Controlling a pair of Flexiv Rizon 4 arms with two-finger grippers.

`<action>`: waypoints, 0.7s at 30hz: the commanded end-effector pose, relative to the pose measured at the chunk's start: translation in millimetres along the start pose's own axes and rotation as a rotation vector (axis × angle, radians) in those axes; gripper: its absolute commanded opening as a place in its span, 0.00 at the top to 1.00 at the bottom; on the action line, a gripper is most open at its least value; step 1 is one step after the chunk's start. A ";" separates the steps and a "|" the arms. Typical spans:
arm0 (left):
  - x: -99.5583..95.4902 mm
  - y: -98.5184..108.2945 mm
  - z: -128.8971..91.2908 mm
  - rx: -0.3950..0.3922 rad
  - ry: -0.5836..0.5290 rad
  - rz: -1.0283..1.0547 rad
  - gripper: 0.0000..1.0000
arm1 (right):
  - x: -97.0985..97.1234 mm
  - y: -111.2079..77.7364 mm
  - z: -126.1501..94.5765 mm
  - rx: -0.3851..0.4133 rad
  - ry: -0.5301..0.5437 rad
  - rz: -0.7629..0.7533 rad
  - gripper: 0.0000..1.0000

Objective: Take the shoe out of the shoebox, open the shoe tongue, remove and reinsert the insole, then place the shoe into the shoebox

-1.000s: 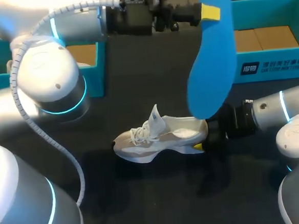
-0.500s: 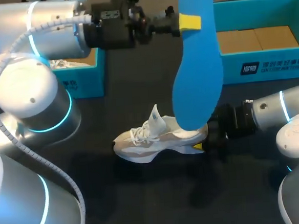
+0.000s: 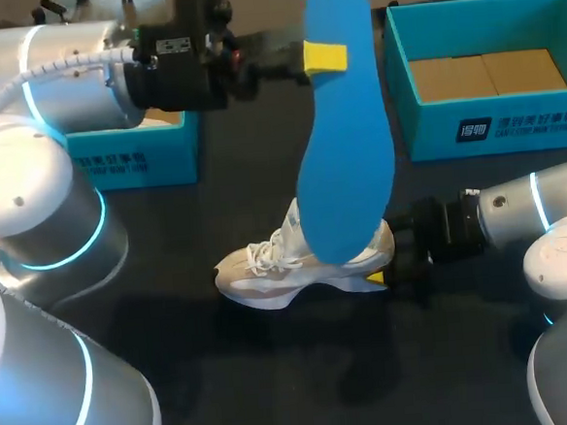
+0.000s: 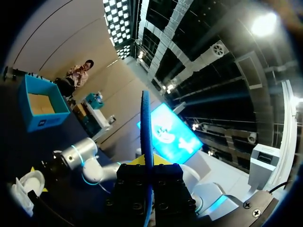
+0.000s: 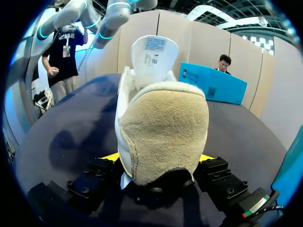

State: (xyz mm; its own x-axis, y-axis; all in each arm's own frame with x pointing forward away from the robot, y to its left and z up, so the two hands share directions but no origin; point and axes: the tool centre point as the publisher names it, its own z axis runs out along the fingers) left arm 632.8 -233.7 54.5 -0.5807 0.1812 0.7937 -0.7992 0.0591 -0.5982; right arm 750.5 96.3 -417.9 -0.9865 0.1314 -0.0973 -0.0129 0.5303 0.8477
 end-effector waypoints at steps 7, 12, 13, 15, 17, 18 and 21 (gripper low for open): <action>9.0 11.2 -8.0 0.017 0.028 -0.013 1.00 | 0.5 -0.1 4.6 0.008 -0.001 0.001 1.00; 13.6 14.5 -9.8 0.025 0.053 -0.025 1.00 | 0.5 -0.1 4.6 0.008 -0.001 0.001 1.00; 13.6 14.5 -9.8 0.025 0.053 -0.025 1.00 | 0.5 -0.1 4.6 0.008 -0.001 0.001 1.00; 13.6 14.5 -9.8 0.025 0.053 -0.025 1.00 | 0.5 -0.1 4.6 0.008 -0.001 0.001 1.00; 13.6 14.5 -9.8 0.025 0.053 -0.025 1.00 | 0.5 -0.1 4.6 0.008 -0.001 0.001 1.00; 13.6 14.5 -9.8 0.025 0.053 -0.025 1.00 | 0.5 -0.1 4.6 0.008 -0.001 0.001 1.00; 13.6 14.5 -9.8 0.025 0.053 -0.025 1.00 | 0.1 2.0 2.7 0.008 -0.002 0.001 0.31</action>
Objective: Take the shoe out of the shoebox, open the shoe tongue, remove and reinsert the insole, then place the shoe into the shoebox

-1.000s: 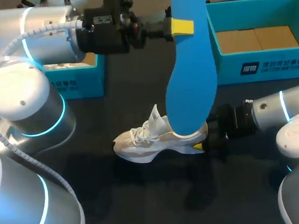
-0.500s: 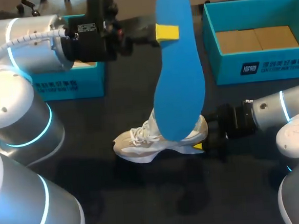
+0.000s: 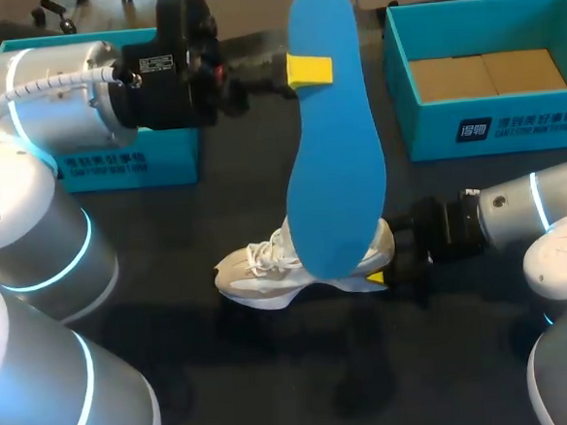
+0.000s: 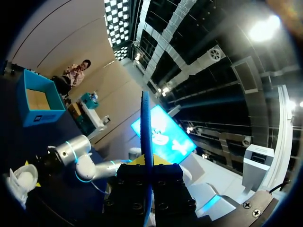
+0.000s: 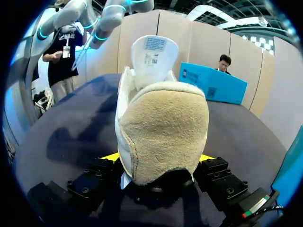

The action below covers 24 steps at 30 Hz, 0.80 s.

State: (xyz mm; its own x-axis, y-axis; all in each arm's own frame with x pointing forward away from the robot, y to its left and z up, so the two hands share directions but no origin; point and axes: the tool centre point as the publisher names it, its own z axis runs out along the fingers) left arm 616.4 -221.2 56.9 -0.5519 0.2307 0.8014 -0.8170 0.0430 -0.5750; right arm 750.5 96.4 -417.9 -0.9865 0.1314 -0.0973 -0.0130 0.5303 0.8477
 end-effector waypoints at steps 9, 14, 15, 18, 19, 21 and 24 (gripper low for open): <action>-0.1 2.0 -0.3 0.004 0.001 0.000 1.00 | 1.5 19.3 -10.5 0.043 -0.025 0.008 0.00; -0.1 2.0 -0.3 0.004 0.001 0.000 1.00 | 2.5 25.0 -17.3 0.080 -0.030 0.028 0.00; -0.1 2.0 -0.3 0.004 0.001 0.000 1.00 | 2.7 26.5 -18.5 0.081 -0.033 0.030 0.00; -0.1 2.0 -0.3 0.004 0.001 0.000 1.00 | 2.9 30.9 -22.1 0.117 -0.033 0.049 0.00; -0.1 2.0 -0.3 0.004 0.001 0.000 1.00 | 2.5 32.8 -23.4 0.129 -0.031 0.055 0.00; -0.1 2.0 -0.3 0.004 0.001 0.000 1.00 | 2.1 37.3 -26.7 0.165 -0.030 0.065 0.00; -0.1 2.0 -0.3 0.004 0.001 0.000 1.00 | 2.0 43.6 -32.2 0.188 -0.033 0.077 0.00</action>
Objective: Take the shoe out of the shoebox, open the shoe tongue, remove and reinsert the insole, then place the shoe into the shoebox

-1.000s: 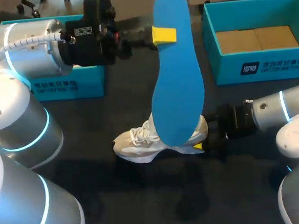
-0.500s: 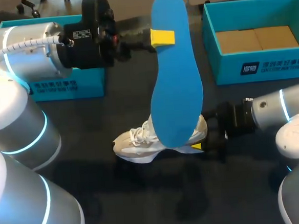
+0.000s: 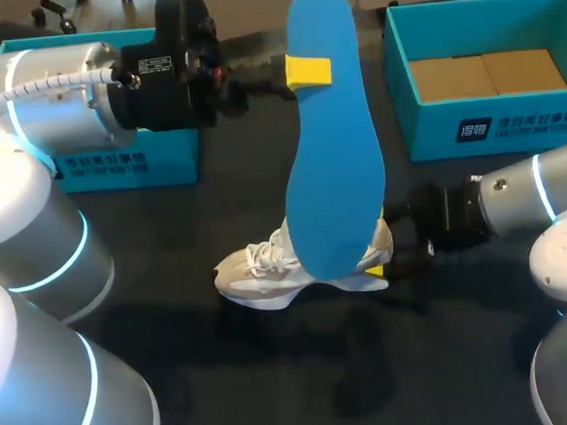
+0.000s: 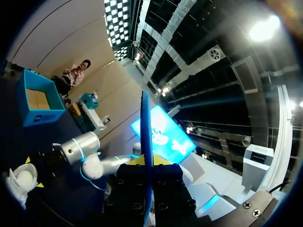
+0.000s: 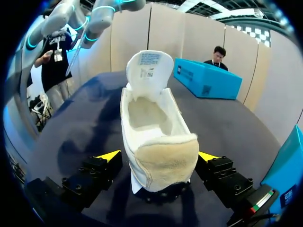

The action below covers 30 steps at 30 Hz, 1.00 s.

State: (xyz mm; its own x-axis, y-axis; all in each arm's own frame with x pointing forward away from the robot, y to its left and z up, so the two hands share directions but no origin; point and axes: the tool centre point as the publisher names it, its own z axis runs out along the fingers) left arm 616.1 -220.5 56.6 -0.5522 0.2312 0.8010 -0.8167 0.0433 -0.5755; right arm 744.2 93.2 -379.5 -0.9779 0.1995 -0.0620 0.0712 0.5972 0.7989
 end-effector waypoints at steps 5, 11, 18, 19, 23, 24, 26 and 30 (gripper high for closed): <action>-0.3 1.5 0.4 0.004 0.000 0.000 1.00 | 1.0 20.0 -19.2 0.149 -0.008 0.021 0.00; -0.3 1.5 0.4 0.004 0.000 0.000 1.00 | 0.6 29.0 -31.3 0.202 -0.019 0.011 0.00; -0.3 1.5 0.4 0.004 0.000 0.000 1.00 | -3.0 39.8 -44.6 0.312 0.005 -0.004 0.00; -0.3 1.5 0.4 0.004 0.000 0.000 1.00 | -3.5 41.8 -46.0 0.327 0.002 -0.005 0.00; -0.3 1.5 0.4 0.004 0.000 0.000 1.00 | -4.2 46.6 -50.9 0.374 0.009 -0.004 0.00; -0.3 1.5 0.4 0.004 0.000 0.000 1.00 | -4.0 47.8 -51.9 0.381 0.010 -0.006 0.00; -0.3 1.5 0.4 0.004 0.000 0.000 1.00 | -2.8 49.9 -54.4 0.393 0.008 -0.008 0.00; -0.3 1.5 0.4 0.004 0.000 0.000 1.00 | 0.1 52.7 -60.4 0.460 0.004 0.001 0.00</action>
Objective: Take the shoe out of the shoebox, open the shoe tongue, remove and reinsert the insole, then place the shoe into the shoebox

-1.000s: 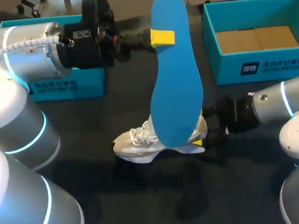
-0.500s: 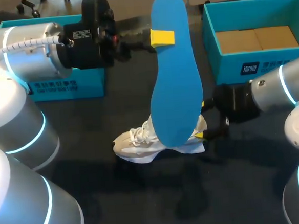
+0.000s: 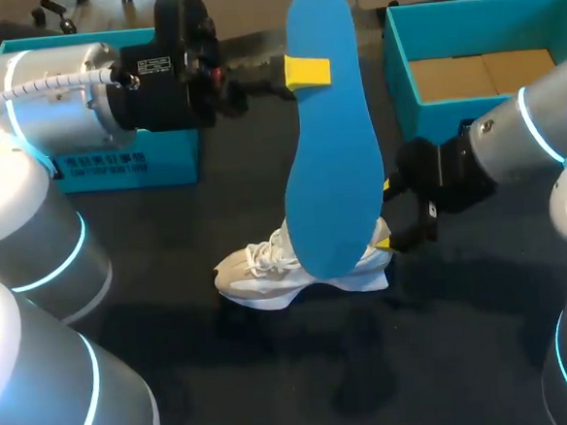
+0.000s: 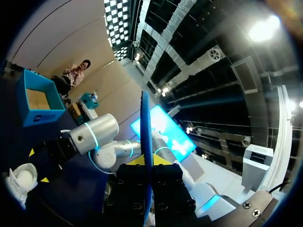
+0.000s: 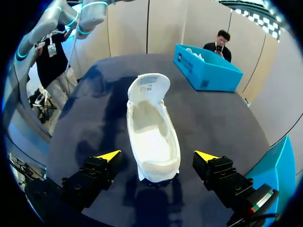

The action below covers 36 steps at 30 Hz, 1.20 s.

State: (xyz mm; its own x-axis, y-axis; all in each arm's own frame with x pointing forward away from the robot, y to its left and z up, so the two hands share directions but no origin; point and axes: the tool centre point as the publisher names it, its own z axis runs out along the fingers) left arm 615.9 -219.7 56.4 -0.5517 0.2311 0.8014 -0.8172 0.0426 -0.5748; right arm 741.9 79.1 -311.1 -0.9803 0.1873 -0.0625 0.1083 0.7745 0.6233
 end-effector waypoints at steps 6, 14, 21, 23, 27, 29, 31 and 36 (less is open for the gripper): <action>-0.4 1.3 1.1 0.003 0.000 0.000 1.00 | 7.6 10.0 -19.2 0.278 -0.025 0.004 0.00; -0.4 1.3 1.1 0.003 0.000 0.000 1.00 | 2.4 12.8 -26.5 0.319 -0.025 0.018 0.00; -0.4 1.3 1.1 0.003 0.000 0.000 1.00 | -4.6 13.4 -25.2 0.367 -0.032 0.059 0.00; -0.4 1.3 1.1 0.003 0.000 0.000 1.00 | -6.0 14.9 -24.3 0.388 -0.035 0.065 0.00; -0.4 1.3 1.1 0.003 0.000 0.000 1.00 | -7.6 19.5 -23.2 0.421 -0.043 0.073 0.00; -0.4 1.3 1.1 0.003 0.000 0.000 1.00 | -8.4 22.9 -23.2 0.441 -0.052 0.079 0.00; -0.4 1.3 1.1 0.003 0.000 0.000 1.00 | -9.0 25.7 -22.5 0.454 -0.045 0.088 0.00; -0.4 1.3 1.1 0.003 0.000 0.000 1.00 | -9.8 28.0 -21.4 0.458 -0.035 0.096 0.00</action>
State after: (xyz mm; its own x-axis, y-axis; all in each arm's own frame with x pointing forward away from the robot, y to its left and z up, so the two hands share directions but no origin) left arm 615.8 -219.5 56.4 -0.5516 0.2314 0.8013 -0.8171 0.0429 -0.5749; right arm 747.7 81.3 -275.8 -0.9576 0.2834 -0.0526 0.2530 0.9139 0.3174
